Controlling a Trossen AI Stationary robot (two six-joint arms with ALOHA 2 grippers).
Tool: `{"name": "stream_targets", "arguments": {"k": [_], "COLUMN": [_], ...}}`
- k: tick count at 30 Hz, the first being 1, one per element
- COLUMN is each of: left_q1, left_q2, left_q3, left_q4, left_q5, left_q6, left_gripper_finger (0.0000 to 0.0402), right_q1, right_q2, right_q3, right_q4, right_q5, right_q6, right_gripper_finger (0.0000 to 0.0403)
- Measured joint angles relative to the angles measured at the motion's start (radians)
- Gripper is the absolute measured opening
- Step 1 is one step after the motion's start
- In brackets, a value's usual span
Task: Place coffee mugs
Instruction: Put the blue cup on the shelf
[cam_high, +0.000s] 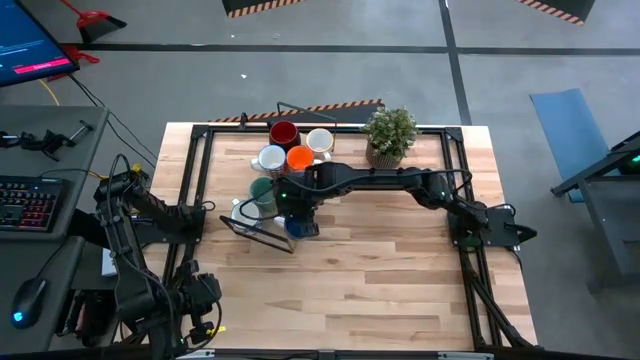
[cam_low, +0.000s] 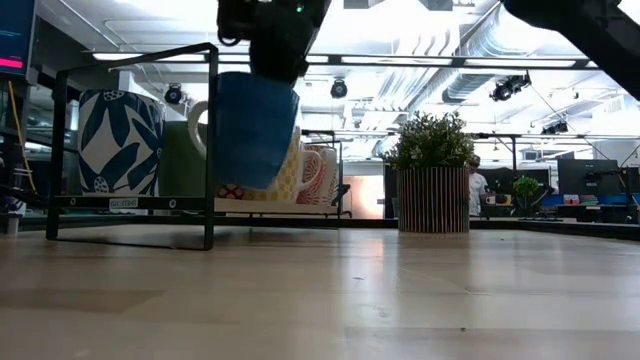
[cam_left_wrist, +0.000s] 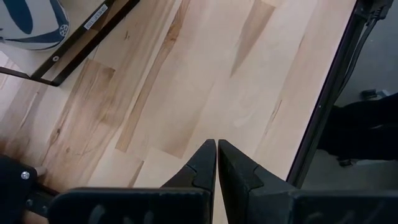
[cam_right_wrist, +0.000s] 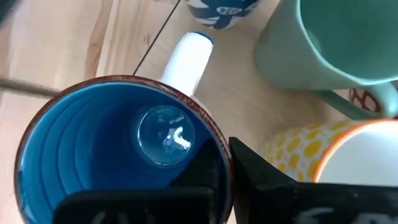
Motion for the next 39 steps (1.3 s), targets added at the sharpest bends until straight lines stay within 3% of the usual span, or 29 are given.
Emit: {"name": "stream_targets", "arguments": {"k": [39], "left_q1": [0.013], "left_q2": [0.0], "left_q3": [0.0], "left_q4": [-0.021], "left_q5": [-0.004], "left_q6": [-0.001], "left_gripper_finger": [0.0007], "right_q1": [-0.016], "right_q2": [0.041], "right_q3": [-0.004], "right_q4": [0.143], "right_q5": [-0.019], "right_q6": [-0.051], "right_gripper_finger": [0.0]}}
